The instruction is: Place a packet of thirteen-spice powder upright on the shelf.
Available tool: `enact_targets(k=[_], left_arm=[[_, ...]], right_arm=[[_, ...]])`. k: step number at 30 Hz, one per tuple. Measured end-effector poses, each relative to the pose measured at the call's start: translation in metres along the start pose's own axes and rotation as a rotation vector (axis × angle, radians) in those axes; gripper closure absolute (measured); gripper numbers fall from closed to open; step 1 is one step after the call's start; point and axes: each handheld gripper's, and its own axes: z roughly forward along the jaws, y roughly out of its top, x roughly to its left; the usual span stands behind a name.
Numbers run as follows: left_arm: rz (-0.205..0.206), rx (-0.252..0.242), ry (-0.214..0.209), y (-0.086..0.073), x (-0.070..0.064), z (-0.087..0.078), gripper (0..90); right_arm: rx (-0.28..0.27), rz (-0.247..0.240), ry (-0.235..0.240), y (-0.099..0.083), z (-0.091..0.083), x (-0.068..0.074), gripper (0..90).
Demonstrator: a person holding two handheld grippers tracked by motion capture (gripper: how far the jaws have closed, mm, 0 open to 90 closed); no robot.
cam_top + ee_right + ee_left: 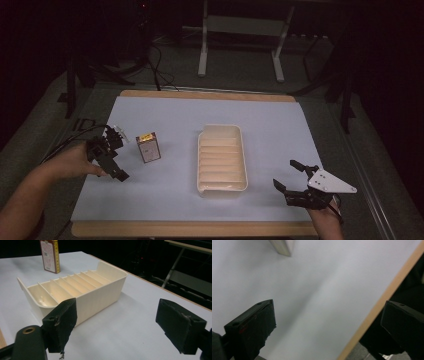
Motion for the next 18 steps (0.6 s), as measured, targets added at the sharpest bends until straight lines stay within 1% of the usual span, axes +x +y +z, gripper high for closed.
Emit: enact_targets(k=[1, 3, 4, 5, 7, 9, 11, 12, 13, 14, 16, 17, 18], left_arm=[[0.012, 0.004, 0.024, 0.004, 0.002, 0.000, 0.0], [0.014, 0.003, 0.026, 0.006, 0.004, 0.000, 0.0], [0.024, 0.006, 0.036, 0.008, 0.004, -0.001, 0.0], [0.043, 0.005, 0.039, 0.012, 0.005, -0.002, 0.0], [0.046, 0.003, 0.032, 0.014, 0.006, -0.003, 0.0], [0.065, -0.007, 0.036, 0.019, 0.008, -0.007, 4.0], [0.063, -0.012, 0.037, 0.024, 0.011, -0.009, 4.1], [0.077, -0.012, 0.044, 0.026, 0.011, -0.010, 4.9], [0.092, -0.003, 0.063, 0.032, 0.013, -0.013, 6.0], [0.092, -0.003, 0.063, 0.032, 0.013, -0.013, 6.0], [0.090, 0.002, 0.071, 0.038, 0.016, -0.015, 7.0], [0.090, 0.002, 0.083, 0.041, 0.018, -0.016, 7.0], [0.082, -0.001, 0.089, 0.044, 0.021, -0.018, 10.5]], right_arm=[[0.000, 0.000, 0.003, 0.000, 0.000, 0.000, 17.4], [0.003, -0.007, 0.012, 0.000, 0.001, 0.001, 17.4], [0.003, -0.007, 0.012, 0.000, 0.001, 0.001, 17.4], [0.007, -0.012, 0.018, 0.000, 0.002, 0.002, 17.4], [0.008, -0.011, 0.019, 0.000, 0.002, 0.002, 17.4], [0.012, -0.012, 0.024, -0.001, 0.003, 0.002, 17.4], [0.014, -0.012, 0.031, -0.001, 0.004, 0.002, 17.4], [0.016, -0.012, 0.033, -0.001, 0.004, 0.003, 17.4], [0.017, -0.017, 0.039, -0.001, 0.005, 0.004, 17.4], [0.017, -0.017, 0.039, -0.001, 0.005, 0.004, 17.4], [0.020, -0.021, 0.047, -0.001, 0.006, 0.004, 17.4], [0.020, -0.021, 0.047, -0.001, 0.006, 0.004, 17.4], [0.020, -0.020, 0.052, -0.002, 0.006, 0.004, 17.4]])
